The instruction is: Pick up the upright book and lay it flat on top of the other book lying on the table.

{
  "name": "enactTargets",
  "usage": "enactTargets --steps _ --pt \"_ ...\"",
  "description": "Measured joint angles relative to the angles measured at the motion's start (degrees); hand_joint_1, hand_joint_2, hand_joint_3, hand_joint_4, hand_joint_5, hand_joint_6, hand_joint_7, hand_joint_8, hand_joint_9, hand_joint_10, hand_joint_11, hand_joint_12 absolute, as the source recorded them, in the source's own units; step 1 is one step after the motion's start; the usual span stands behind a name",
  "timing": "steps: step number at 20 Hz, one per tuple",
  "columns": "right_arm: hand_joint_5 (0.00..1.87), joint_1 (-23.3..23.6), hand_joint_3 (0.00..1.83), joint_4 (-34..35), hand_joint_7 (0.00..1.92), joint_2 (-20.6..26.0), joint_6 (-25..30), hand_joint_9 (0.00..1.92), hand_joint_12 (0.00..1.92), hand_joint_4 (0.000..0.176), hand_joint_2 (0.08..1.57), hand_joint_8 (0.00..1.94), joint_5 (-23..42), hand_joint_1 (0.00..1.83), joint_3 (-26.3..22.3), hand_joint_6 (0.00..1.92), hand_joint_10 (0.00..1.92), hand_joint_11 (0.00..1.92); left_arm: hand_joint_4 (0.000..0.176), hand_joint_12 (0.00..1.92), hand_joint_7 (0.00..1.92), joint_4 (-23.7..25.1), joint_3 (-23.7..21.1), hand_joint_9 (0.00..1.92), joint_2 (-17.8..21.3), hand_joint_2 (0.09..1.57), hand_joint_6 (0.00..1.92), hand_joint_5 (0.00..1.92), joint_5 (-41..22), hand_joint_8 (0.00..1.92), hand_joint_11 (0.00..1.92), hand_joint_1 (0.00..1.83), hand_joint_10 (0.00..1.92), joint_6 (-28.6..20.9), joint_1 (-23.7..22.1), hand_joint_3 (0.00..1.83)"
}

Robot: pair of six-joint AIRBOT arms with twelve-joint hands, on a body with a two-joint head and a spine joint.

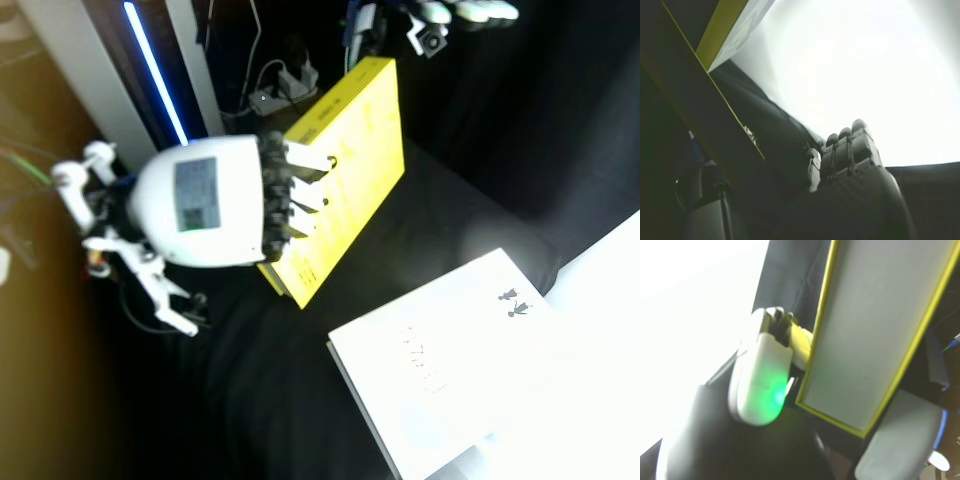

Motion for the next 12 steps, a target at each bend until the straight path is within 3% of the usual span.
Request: enactTargets --steps 4,7,12 --pt "1.70 0.0 1.21 3.6 1.86 1.8 -3.3 1.91 1.92 0.176 0.60 1.94 3.4 1.71 -1.7 1.92 1.92 1.92 0.176 0.00 0.00 0.8 0.0 0.00 -0.2 0.97 0.00 0.00 0.2 0.00 0.00 0.64 0.00 -0.1 0.5 0.00" --pt "1.74 0.0 1.14 6.1 1.89 2.7 -4.2 1.92 1.92 0.176 0.72 1.94 4.5 1.67 -2.1 1.92 1.92 1.92 0.175 0.00 0.00 0.2 0.0 0.00 -0.4 0.99 0.00 0.00 0.4 0.00 0.00 0.65 0.00 -0.1 0.5 0.01" --pt "1.66 0.1 1.11 10.0 1.79 2.7 -10.1 1.92 1.92 0.176 0.80 1.94 4.4 1.66 -1.9 1.92 1.92 1.92 0.176 0.00 0.00 0.3 0.0 0.00 -0.7 0.97 0.00 0.00 0.5 0.00 0.00 0.59 0.00 -0.1 0.5 0.00"
